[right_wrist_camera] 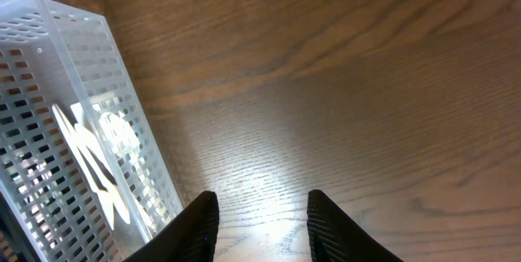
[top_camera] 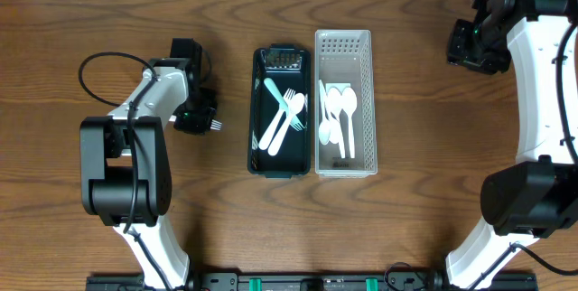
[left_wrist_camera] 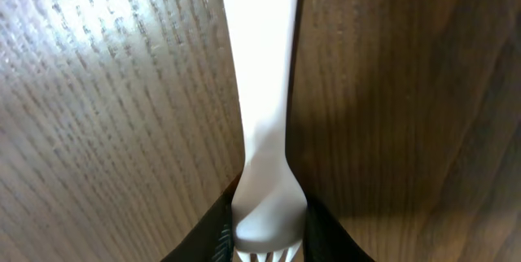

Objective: Pack container

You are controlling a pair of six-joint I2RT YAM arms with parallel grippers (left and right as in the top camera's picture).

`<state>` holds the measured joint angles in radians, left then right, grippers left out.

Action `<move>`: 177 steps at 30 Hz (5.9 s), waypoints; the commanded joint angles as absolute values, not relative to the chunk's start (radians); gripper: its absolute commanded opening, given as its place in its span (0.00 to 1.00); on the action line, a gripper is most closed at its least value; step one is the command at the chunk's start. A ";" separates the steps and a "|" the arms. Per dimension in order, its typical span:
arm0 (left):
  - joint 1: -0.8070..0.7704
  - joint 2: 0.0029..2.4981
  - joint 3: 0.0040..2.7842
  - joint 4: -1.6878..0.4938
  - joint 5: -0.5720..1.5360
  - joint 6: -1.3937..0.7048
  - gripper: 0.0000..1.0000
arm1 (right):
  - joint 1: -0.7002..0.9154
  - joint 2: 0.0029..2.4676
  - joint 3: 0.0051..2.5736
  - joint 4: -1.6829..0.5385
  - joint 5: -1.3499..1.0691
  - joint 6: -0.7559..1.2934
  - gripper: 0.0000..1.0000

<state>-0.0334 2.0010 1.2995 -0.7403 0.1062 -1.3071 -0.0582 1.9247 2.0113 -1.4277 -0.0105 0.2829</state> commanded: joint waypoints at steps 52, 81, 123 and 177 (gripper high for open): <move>-0.513 1.828 1.420 -0.780 0.030 -0.165 0.07 | -0.066 1.933 2.014 -1.412 -0.004 0.276 0.40; -0.390 1.522 1.462 -0.689 -0.327 -0.067 0.87 | 0.065 1.930 2.014 -0.981 0.045 0.084 0.51; -0.071 0.409 0.445 -0.115 -0.265 -0.063 0.98 | -0.038 0.823 0.719 -0.168 0.228 -0.038 0.99; -0.071 0.331 0.436 -0.179 -0.286 -0.064 0.98 | 0.165 0.005 0.197 -0.206 0.078 -0.154 0.99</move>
